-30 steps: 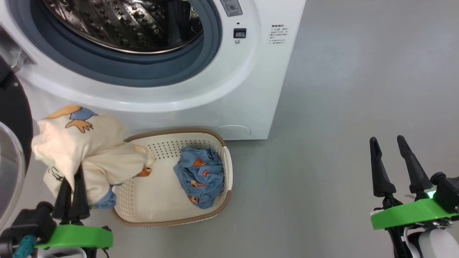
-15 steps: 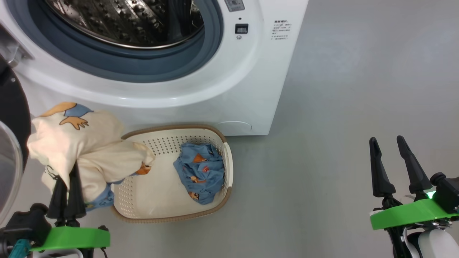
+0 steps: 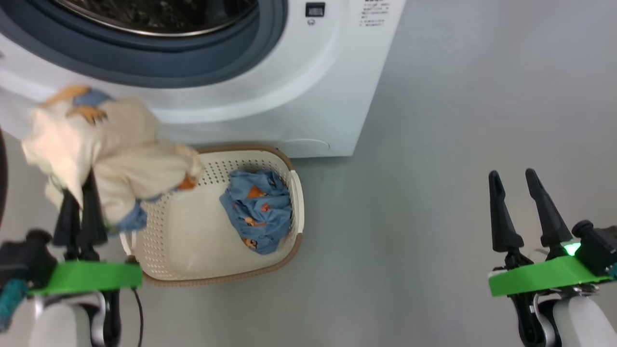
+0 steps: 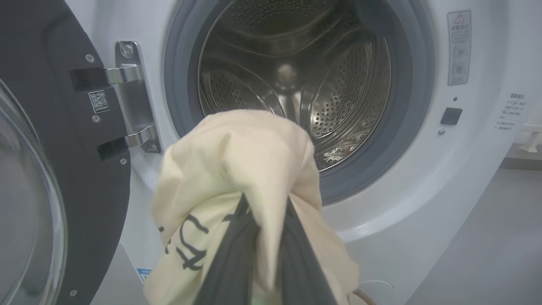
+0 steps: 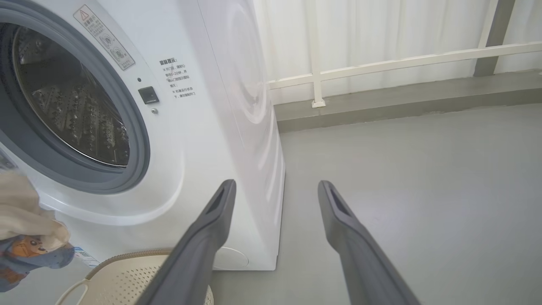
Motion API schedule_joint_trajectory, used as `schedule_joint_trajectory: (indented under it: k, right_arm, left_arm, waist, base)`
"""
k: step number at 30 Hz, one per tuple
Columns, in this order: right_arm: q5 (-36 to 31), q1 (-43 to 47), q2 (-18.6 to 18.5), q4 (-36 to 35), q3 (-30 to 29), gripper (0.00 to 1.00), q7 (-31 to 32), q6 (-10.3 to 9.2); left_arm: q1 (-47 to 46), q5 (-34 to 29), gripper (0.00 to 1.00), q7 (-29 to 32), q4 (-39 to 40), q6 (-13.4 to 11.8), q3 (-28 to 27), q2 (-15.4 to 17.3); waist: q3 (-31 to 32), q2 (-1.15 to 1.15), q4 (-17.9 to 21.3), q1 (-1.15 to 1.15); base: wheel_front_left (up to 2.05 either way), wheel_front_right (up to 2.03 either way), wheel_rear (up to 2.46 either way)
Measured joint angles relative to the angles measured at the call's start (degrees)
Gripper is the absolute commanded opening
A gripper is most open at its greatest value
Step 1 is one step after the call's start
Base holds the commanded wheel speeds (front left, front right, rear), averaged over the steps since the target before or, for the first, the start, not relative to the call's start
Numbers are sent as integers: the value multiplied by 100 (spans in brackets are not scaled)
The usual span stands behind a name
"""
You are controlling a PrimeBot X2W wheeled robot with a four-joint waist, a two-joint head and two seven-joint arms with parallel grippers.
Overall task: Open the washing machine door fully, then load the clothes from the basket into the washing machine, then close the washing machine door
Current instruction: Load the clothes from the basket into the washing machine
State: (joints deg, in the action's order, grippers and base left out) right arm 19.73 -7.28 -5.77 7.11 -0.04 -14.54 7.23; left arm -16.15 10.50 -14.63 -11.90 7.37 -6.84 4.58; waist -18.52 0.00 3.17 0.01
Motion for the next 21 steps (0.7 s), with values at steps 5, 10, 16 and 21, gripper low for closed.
schedule_joint_trajectory:
  k: [5, 10, 16, 21]
  right_arm:
    - [0, -176, 27, -12, 22, 100, 0, 0]
    - [0, -374, 65, -24, 59, 100, 0, 0]
    - [0, -560, 131, -38, 142, 100, 0, 0]
    - [0, -691, 187, -63, 151, 100, 0, 0]
  left_arm:
    - [-662, 32, 0, 0, -40, 0, 112, 101]
    - [-1461, 53, 0, 0, -302, 0, 160, 227]
    - [-2470, 69, 0, 0, -1096, 0, 335, 454]
    - [-3461, 229, 0, 1, -1871, 0, 524, 568]
  waist:
    - [-246, 0, 85, 0]
    - [-494, 0, 176, 0]
    - [-749, 0, 301, 0]
    - [-954, 0, 399, 0]
  base:
    - [0, 0, 0]
    - [0, 0, 0]
    - [0, 0, 0]
    - [0, 0, 0]
